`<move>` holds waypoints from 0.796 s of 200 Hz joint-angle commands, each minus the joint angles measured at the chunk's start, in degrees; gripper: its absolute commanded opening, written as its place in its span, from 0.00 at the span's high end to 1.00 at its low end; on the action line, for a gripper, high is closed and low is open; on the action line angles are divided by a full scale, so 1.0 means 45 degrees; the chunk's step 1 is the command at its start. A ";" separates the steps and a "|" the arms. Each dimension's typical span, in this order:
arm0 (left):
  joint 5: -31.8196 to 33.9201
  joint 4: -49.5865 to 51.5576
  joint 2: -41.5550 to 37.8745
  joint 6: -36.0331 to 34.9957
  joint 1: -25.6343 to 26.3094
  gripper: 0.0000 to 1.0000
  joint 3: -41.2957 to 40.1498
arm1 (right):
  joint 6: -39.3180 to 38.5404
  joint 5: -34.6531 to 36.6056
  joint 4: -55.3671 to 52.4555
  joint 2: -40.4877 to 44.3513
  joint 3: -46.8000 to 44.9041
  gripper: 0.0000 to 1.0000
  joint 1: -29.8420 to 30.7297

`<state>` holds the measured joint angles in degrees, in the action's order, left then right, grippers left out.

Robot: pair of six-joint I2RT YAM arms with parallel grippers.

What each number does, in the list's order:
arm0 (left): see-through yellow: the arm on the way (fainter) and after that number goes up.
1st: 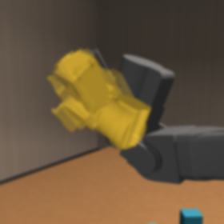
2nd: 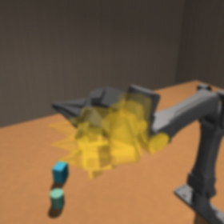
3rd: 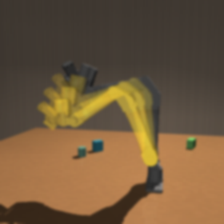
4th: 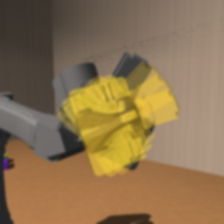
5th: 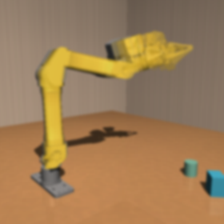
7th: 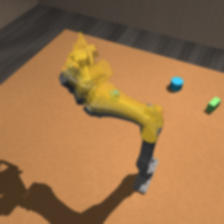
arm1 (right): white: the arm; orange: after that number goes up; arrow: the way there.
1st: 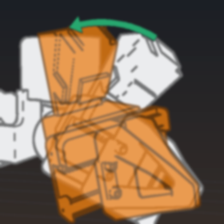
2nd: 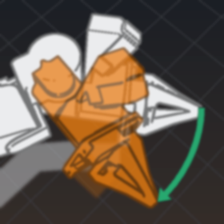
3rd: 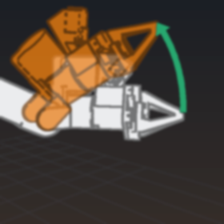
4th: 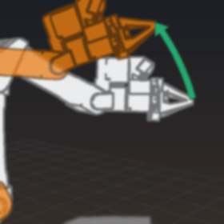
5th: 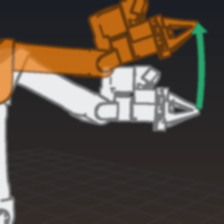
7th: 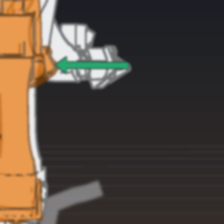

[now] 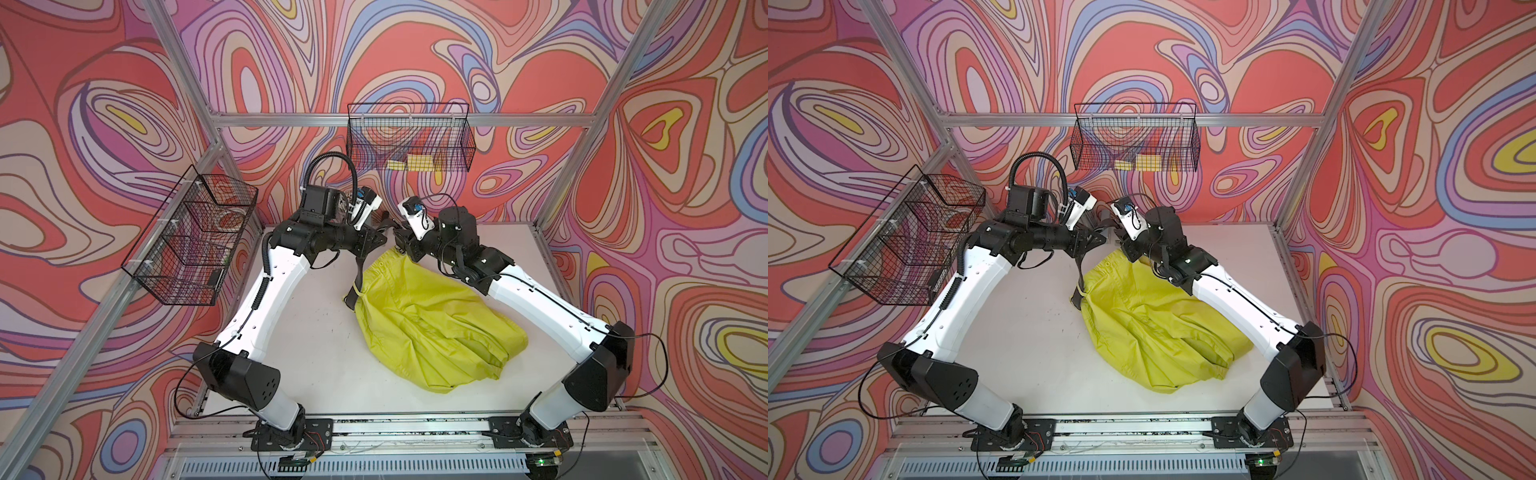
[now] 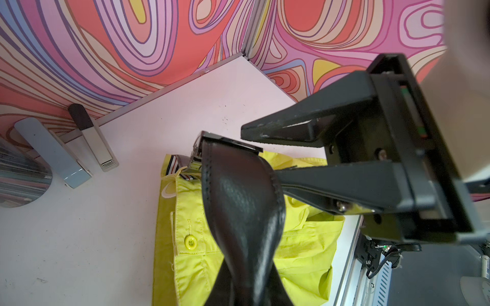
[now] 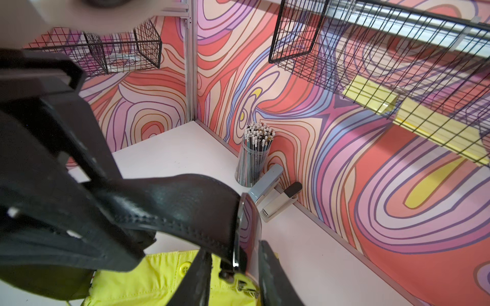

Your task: Remove the belt from the trousers

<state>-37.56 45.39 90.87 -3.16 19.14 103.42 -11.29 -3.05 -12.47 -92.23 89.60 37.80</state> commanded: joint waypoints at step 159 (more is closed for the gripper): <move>-0.0752 0.0246 -0.0037 0.0175 0.0081 1.00 0.0109 | 0.0086 -0.0079 0.0084 0.0179 0.0144 0.78 -0.0021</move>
<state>-37.71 45.45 90.87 -3.18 19.14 103.42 -11.27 -3.38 -12.43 -92.42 89.60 37.80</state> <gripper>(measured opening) 0.127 0.252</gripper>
